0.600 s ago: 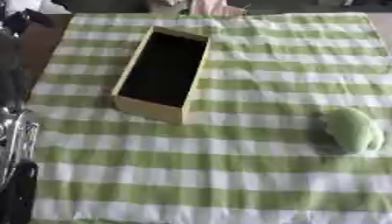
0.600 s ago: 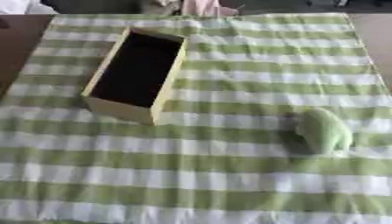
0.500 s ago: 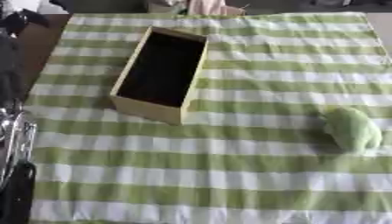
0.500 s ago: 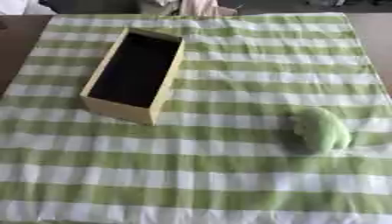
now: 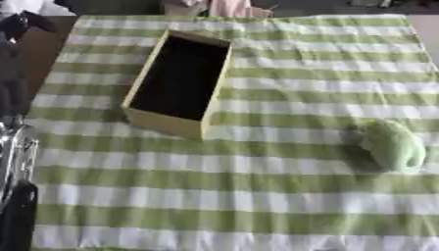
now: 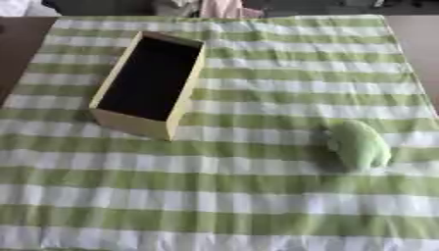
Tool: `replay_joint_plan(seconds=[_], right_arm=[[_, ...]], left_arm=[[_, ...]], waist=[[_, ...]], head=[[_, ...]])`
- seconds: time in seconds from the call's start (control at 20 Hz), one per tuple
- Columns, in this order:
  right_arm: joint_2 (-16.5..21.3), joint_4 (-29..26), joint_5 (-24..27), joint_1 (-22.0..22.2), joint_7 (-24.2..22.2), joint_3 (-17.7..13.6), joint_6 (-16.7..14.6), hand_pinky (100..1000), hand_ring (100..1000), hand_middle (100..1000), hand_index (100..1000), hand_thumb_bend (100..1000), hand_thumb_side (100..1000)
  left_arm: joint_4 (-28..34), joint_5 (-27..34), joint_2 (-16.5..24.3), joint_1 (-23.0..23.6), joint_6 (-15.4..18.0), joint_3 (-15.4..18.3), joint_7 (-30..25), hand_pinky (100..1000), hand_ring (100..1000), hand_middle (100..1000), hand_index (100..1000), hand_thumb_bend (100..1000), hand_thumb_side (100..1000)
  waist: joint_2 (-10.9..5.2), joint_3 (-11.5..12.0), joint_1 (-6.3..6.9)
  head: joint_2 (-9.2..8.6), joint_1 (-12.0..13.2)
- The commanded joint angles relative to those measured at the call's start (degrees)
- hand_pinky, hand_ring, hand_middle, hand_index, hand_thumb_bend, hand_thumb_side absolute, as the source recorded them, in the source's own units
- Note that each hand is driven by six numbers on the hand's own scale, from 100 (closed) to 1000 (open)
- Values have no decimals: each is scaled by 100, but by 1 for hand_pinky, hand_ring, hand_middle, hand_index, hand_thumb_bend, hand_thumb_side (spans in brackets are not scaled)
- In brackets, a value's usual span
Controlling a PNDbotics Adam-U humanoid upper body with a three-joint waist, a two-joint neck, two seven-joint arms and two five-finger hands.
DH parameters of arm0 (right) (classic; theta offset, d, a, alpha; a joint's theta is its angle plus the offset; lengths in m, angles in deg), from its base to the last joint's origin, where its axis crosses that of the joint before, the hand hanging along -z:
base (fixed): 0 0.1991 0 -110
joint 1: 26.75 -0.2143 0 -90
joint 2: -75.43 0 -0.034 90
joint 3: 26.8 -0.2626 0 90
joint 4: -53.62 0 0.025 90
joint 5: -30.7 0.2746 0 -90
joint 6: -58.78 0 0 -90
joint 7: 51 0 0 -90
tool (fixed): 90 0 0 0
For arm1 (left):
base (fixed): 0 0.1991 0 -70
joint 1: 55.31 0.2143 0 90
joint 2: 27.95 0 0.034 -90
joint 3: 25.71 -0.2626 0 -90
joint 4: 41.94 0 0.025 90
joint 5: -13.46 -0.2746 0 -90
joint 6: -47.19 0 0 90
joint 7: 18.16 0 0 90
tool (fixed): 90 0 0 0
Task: Pick up objects on the table and place them in the box.
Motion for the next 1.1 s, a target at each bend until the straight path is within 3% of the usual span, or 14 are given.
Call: replay_joint_plan(seconds=[0.05, 0.35, 0.8, 1.1], right_arm=[[504, 248, -176, -151, -142, 189, -1, 738, 817, 795, 867, 100, 1000], [1341, 1086, -688, -619, -651, 952, 56, 840, 843, 810, 878, 100, 1000], [2703, 1949, -1423, -1010, -1500, 1607, -336, 942, 878, 835, 891, 100, 1000], [3037, 2180, -1310, -1061, -1940, 1874, -584, 953, 889, 850, 898, 100, 1000]], left_arm=[[108, -31, 211, -24, -5, 16, -9, 481, 840, 762, 712, 102, 740], [108, -66, 288, 32, -20, 0, -8, 481, 840, 762, 712, 100, 738], [108, -45, 290, 24, -32, -52, -51, 481, 841, 763, 712, 100, 738], [108, -30, 308, 20, -35, -70, -81, 481, 842, 763, 712, 100, 737]], waist=[[-138, -47, -69], [-227, -132, -134], [-259, -74, -142], [-269, -73, -166]], head=[[15, 60], [67, 123], [90, 71], [69, 66]])
